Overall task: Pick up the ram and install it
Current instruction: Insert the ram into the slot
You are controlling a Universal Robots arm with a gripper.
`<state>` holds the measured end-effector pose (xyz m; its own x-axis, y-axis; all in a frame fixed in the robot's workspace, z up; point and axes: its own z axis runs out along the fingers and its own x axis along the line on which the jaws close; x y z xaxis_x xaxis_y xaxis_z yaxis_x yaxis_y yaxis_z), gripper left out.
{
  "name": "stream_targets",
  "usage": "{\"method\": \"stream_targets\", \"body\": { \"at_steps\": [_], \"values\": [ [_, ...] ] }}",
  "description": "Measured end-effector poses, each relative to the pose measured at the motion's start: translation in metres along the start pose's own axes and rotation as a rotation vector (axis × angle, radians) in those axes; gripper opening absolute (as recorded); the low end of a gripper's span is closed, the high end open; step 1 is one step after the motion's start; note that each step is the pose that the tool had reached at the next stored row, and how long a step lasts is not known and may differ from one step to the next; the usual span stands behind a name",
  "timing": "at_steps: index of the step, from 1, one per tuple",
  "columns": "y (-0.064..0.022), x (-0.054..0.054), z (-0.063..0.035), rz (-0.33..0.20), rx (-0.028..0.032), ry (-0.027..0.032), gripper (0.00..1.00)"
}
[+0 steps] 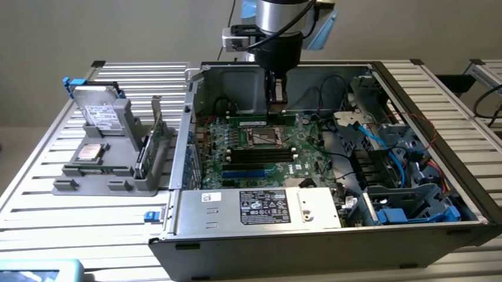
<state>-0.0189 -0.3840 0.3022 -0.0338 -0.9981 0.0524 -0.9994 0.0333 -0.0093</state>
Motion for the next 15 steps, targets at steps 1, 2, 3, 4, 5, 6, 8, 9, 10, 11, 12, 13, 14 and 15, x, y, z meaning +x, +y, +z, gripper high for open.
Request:
{"method": "stream_targets", "body": {
  "at_steps": [1, 2, 3, 4, 5, 6, 8, 9, 10, 11, 12, 13, 14, 15],
  "values": [
    [0.0000, 0.0000, 0.0001, 0.000, 0.0000, -0.0011, 0.13],
    [0.0000, 0.0000, 0.0001, 0.000, 0.0000, -0.0011, 0.13],
    [0.0000, 0.0000, 0.0003, 0.000, -0.0006, -0.0012, 0.13],
    [0.0000, 0.0000, 0.0003, 0.000, -0.0015, -0.0011, 0.13],
    [0.0000, 0.0000, 0.0003, 0.000, -0.0031, -0.0009, 0.13],
    [0.0000, 0.0000, 0.0003, 0.000, -0.0030, -0.0010, 0.13],
    [0.0000, -0.0002, 0.0005, 0.000, -0.0029, -0.0014, 0.13],
    [-0.0001, -0.0005, 0.0007, 0.000, -0.0029, -0.0014, 0.13],
    [-0.0002, -0.0007, 0.0011, 0.000, -0.0032, -0.0014, 0.13],
    [-0.0005, -0.0009, 0.0012, 0.000, -0.0040, -0.0013, 0.13],
    [-0.0011, -0.0010, 0.0015, 0.000, -0.0052, -0.0010, 0.13],
    [-0.0017, -0.0010, 0.0017, 0.000, -0.0058, -0.0009, 0.13],
    [-0.0024, -0.0011, 0.0022, 0.000, -0.0062, -0.0010, 0.13],
    [-0.0027, -0.0011, 0.0027, 0.000, -0.0069, -0.0010, 0.13]
  ]
}}
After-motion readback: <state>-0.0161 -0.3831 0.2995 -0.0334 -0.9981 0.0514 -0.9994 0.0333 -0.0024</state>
